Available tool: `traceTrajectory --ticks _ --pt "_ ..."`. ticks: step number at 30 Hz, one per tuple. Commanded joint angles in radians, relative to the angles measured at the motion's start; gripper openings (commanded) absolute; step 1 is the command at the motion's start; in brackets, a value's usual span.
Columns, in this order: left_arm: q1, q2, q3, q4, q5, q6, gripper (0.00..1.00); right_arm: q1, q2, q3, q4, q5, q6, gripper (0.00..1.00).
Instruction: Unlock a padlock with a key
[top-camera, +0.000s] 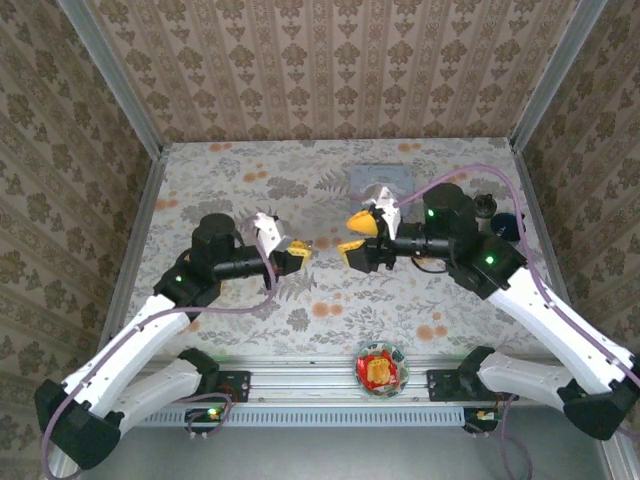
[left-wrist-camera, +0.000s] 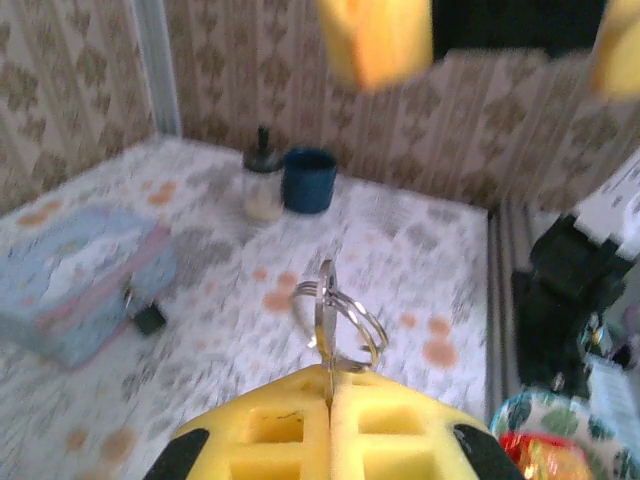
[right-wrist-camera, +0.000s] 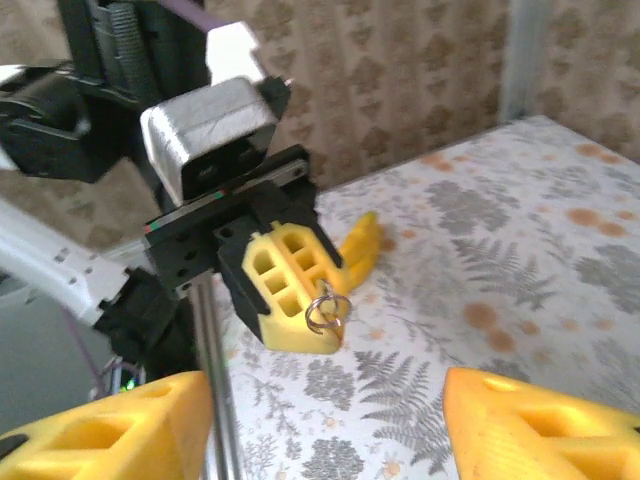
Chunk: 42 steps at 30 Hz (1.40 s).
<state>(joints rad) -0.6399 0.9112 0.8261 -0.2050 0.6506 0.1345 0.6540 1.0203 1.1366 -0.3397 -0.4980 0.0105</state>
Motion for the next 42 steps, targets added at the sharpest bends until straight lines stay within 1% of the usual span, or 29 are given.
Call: traceTrajectory --ticks 1,3,5,7,9,13,18,25,30,35,42 --pt "-0.030 0.069 0.133 -0.333 -0.119 0.212 0.00 -0.002 -0.073 -0.043 -0.020 0.212 0.087 0.67" --pt "-0.057 0.128 0.204 -0.444 -0.169 0.286 0.00 -0.002 -0.100 -0.060 -0.048 0.252 0.109 0.66" --pt "-0.083 0.182 0.260 -0.536 -0.210 0.353 0.00 -0.001 -0.111 -0.075 -0.069 0.266 0.123 0.64" --pt "-0.105 0.231 0.316 -0.622 -0.242 0.411 0.00 -0.001 -0.113 -0.094 -0.085 0.252 0.128 0.62" --pt "-0.115 0.261 0.358 -0.677 -0.244 0.456 0.00 0.001 -0.112 -0.116 -0.080 0.214 0.126 0.60" --pt "-0.116 0.267 0.371 -0.673 -0.239 0.494 0.00 0.014 -0.094 -0.144 -0.041 0.121 0.127 0.53" --pt "-0.116 0.252 0.356 -0.669 -0.159 0.525 0.00 0.047 -0.023 -0.154 0.016 0.026 0.130 0.46" --pt "-0.116 0.212 0.323 -0.649 -0.099 0.549 0.00 0.061 0.072 -0.184 0.174 -0.120 0.156 0.42" --pt "-0.117 0.193 0.310 -0.645 -0.071 0.560 0.00 0.066 0.126 -0.169 0.208 -0.179 0.166 0.41" --pt "-0.118 0.200 0.310 -0.644 -0.056 0.561 0.00 0.073 0.170 -0.135 0.190 -0.213 0.153 0.40" --pt "-0.118 0.216 0.316 -0.656 -0.042 0.560 0.00 0.080 0.201 -0.101 0.158 -0.220 0.127 0.34"
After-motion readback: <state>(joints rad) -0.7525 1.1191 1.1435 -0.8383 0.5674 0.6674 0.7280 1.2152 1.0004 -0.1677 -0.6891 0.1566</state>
